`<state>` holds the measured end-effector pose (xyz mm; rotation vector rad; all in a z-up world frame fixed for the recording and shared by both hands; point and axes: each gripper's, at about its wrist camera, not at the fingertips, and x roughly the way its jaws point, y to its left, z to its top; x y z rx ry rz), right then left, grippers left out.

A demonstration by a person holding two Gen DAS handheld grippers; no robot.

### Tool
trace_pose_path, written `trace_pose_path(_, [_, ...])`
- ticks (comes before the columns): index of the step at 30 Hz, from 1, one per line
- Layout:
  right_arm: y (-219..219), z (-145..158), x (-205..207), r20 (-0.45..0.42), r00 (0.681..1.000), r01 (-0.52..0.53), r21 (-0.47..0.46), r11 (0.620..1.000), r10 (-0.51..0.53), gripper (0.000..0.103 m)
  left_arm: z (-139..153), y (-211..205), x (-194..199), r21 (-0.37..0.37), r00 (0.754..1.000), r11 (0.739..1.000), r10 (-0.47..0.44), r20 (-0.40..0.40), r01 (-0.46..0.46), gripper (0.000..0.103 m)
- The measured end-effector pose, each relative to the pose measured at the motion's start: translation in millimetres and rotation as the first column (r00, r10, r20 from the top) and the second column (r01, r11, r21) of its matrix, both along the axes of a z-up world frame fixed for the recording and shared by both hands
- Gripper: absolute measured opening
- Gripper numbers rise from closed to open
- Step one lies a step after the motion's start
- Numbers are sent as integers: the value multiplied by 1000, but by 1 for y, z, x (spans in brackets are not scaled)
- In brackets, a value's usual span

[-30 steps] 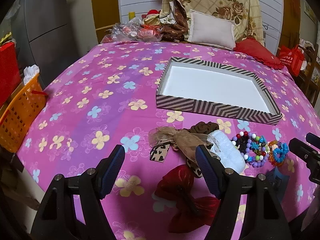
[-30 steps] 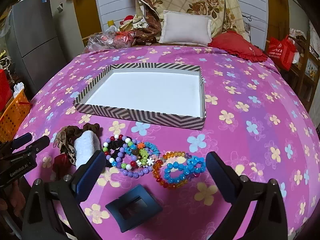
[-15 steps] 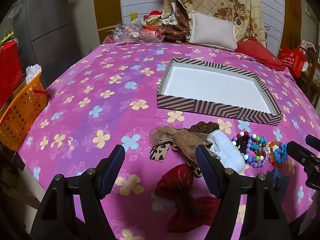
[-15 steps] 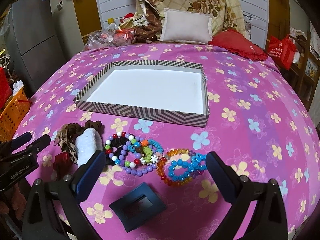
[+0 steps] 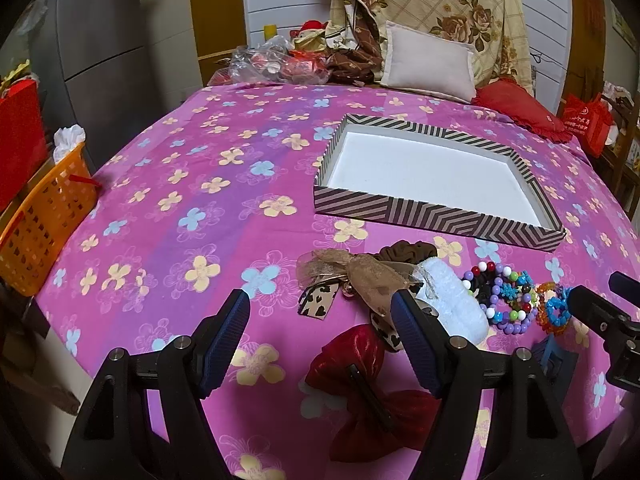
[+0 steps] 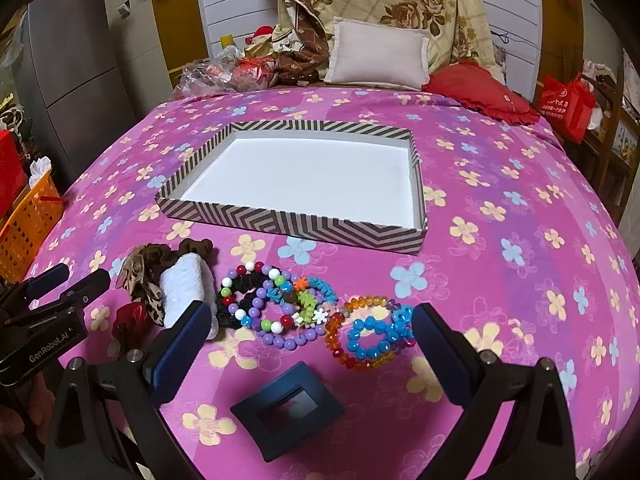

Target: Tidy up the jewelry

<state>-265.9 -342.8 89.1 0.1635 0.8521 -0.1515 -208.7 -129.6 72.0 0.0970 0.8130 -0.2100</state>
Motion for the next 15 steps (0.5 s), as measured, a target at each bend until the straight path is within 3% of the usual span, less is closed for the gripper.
trace_pose_path(15, [3, -1, 0, -6, 1000, -3, 1, 1000, 3, 102, 1, 0, -1, 2, 1000, 1000, 1, 0, -1, 73])
